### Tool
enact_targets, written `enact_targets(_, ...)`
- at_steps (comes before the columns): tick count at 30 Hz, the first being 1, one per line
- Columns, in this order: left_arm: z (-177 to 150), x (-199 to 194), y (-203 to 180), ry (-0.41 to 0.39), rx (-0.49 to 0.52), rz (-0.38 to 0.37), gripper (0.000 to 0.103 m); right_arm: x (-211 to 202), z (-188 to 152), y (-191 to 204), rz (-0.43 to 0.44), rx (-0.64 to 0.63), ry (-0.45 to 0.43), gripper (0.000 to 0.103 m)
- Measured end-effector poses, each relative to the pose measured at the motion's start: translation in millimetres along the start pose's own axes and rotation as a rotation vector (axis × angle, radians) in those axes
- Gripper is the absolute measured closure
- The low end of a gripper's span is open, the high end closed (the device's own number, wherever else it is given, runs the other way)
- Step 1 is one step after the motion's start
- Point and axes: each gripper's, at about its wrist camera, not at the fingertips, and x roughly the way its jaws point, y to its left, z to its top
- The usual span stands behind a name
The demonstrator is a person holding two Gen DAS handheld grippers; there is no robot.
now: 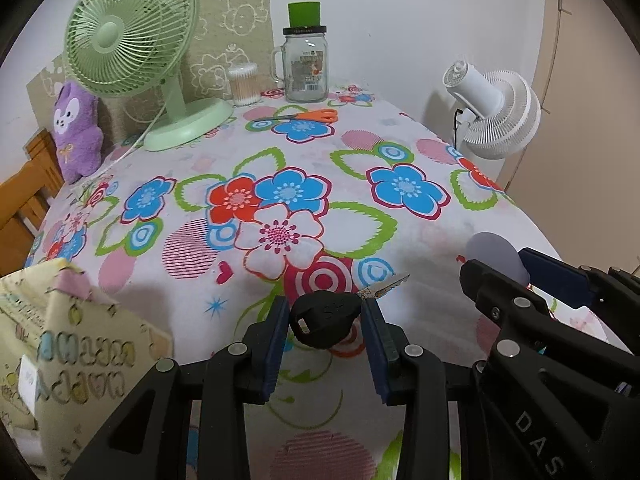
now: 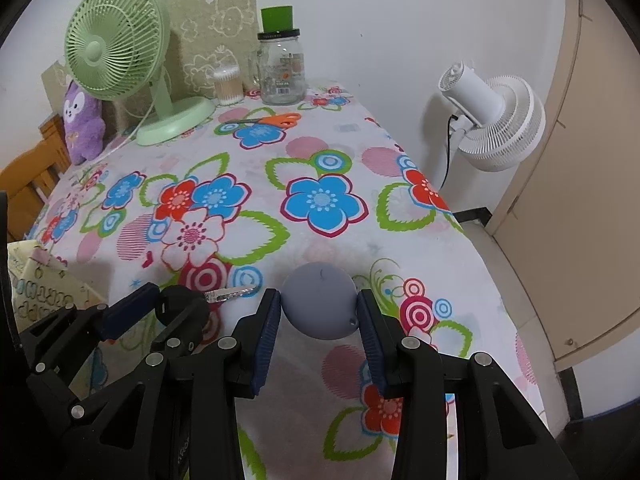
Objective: Organize rigid objects
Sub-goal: 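Carry the black key and grey object toward the yellow box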
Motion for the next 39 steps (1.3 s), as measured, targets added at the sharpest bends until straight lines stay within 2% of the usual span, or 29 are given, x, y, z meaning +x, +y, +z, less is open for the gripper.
enact_targets(39, -35, -94, 7, -0.076, -0.012, 0.049, 0.066, -92, -31, 24, 0.045, -0.045, -0.09, 0.06)
